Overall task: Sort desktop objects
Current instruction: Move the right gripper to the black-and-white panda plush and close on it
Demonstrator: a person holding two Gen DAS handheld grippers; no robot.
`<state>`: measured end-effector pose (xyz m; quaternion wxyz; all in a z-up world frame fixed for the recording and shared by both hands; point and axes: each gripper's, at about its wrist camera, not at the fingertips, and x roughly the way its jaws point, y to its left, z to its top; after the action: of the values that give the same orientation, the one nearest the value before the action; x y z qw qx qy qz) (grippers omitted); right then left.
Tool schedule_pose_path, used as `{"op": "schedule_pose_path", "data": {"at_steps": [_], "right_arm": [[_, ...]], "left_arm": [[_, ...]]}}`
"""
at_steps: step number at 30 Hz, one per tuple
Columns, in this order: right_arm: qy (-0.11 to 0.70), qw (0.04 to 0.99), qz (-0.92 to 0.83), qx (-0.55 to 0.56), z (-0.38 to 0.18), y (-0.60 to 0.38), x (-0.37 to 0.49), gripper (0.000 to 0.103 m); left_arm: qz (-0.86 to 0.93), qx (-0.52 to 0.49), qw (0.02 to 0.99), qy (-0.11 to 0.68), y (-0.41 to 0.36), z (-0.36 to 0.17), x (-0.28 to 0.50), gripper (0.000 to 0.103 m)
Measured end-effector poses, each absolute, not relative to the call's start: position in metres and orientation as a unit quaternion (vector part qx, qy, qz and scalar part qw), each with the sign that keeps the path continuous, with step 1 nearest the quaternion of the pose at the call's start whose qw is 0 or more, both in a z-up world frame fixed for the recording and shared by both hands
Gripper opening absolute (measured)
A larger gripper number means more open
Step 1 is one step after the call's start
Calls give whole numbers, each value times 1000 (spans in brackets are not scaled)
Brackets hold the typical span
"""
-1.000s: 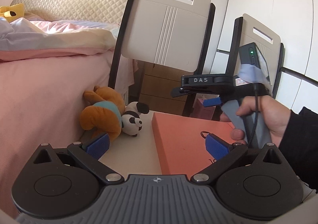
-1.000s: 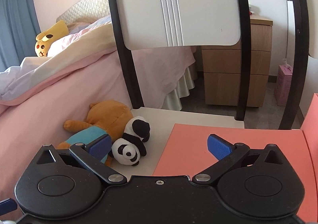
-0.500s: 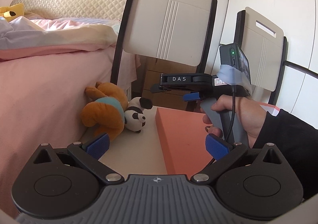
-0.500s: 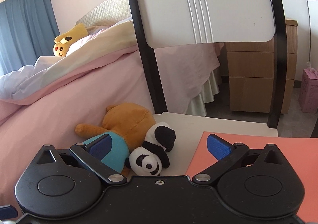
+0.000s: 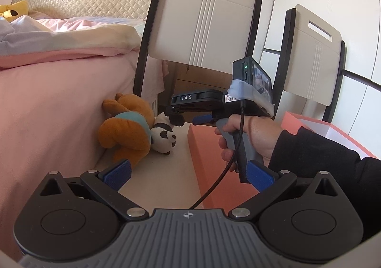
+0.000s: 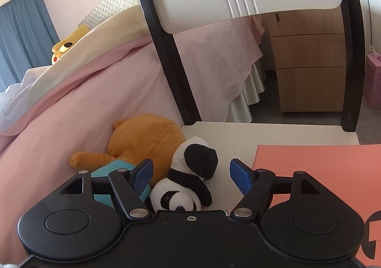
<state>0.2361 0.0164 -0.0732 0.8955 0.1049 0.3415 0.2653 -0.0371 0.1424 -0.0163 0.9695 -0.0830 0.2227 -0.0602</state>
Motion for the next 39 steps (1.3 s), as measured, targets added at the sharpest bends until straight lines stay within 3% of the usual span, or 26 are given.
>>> {"op": "schedule_pose_path", "data": {"at_steps": [13,16,29,35,39], "right_arm": [[359,891,249,124,-94,28,260,66],[370,888,247,115,-97,34,267,59],[399,875,256,101,-108,48,281,62],[405,866,270,117,-110,45,283,47],[394,873,269,100,-105,45,277,44]], "left_arm": [[-62,-94,968,224,149,-18,-34,103],[-63,-98,967,225,151,-18,-34,103],[-68,-122,962,234,159,-19,-31,103],[-59,-124,963,233,159,-19,-32,103],[-53,-122,963,234,161,-20,-32,103]]}}
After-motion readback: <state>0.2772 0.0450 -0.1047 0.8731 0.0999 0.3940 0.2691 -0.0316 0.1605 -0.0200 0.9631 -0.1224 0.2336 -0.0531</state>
